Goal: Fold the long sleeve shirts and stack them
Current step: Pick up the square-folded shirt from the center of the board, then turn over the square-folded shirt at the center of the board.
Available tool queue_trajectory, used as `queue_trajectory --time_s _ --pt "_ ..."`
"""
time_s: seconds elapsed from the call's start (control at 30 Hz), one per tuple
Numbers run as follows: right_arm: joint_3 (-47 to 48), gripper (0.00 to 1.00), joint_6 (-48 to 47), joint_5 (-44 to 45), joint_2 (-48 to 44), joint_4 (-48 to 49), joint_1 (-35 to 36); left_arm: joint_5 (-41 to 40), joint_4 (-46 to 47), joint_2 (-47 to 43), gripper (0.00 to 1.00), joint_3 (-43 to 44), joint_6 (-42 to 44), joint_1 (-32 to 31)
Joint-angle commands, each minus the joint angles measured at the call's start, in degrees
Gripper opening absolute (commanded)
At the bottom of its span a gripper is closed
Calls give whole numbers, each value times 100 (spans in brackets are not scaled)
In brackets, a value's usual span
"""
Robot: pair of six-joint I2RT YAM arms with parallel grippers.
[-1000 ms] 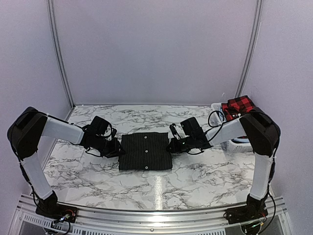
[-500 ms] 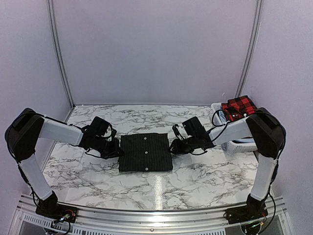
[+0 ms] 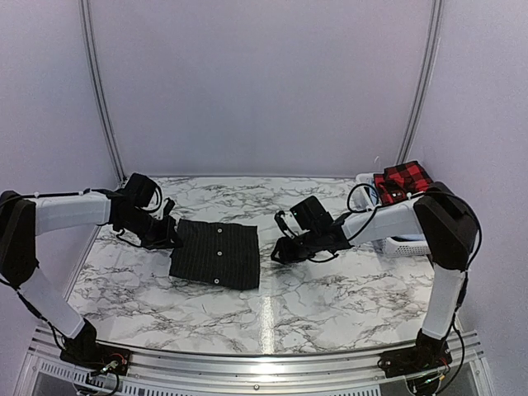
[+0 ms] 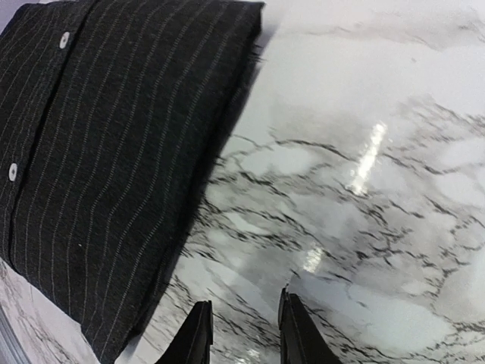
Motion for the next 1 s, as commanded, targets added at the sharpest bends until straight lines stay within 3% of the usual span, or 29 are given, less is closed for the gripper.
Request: queue_trajectory --time_s 0.0,0.33,0.63,0.97 --pt "573 24 163 -52 350 174 229 296 -1239 -194 0 638 927 301" --pt "1149 19 278 -159 750 273 469 603 -2309 -207 0 1812 1606 1013" --pt "2003 14 552 -405 1453 830 550 753 -2429 212 0 2328 1814 1086" --pt "3076 11 996 143 2602 1125 734 825 -2439 187 0 2503 1756 1183"
